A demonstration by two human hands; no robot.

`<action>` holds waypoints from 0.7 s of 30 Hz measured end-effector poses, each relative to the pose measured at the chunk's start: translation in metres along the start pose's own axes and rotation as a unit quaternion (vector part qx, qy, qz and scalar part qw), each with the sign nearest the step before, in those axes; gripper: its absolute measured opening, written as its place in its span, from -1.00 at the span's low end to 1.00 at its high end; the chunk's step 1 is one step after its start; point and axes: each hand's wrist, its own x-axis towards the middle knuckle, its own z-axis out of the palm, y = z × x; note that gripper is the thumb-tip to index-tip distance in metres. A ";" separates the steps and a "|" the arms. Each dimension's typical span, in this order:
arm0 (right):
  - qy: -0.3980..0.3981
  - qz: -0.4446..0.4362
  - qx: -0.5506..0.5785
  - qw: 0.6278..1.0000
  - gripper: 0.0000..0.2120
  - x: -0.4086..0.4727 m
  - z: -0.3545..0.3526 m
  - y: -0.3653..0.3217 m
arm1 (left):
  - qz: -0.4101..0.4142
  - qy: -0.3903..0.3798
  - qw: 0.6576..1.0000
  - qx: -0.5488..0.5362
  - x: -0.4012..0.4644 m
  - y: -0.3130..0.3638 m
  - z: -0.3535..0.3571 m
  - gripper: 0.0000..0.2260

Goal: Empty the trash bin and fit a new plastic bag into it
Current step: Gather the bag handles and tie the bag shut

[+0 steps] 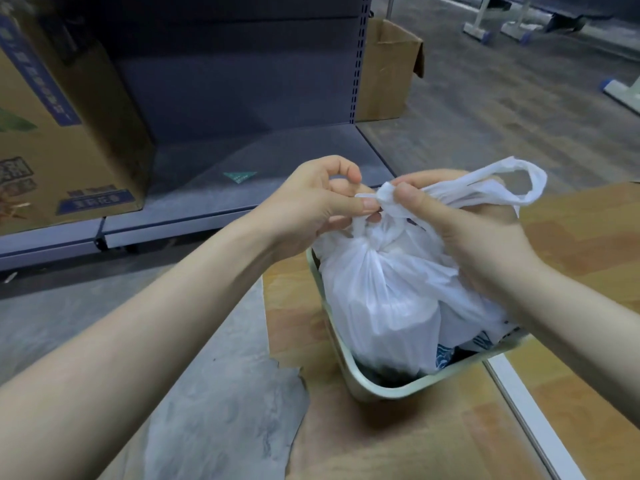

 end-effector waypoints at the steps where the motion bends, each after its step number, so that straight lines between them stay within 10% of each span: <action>1: -0.022 -0.005 -0.019 1.000 -0.90 0.002 -0.001 -0.001 | -0.001 0.007 1.000 0.004 0.000 0.000 0.001 -0.71; 5: -0.087 -0.023 -0.162 0.983 -0.94 0.007 -0.002 0.000 | 0.006 0.037 0.999 0.032 0.001 0.001 0.005 -0.70; 21: 0.158 -0.163 -0.191 0.955 -0.87 0.005 0.010 0.021 | 0.034 0.068 0.985 0.155 -0.007 0.007 0.015 -0.89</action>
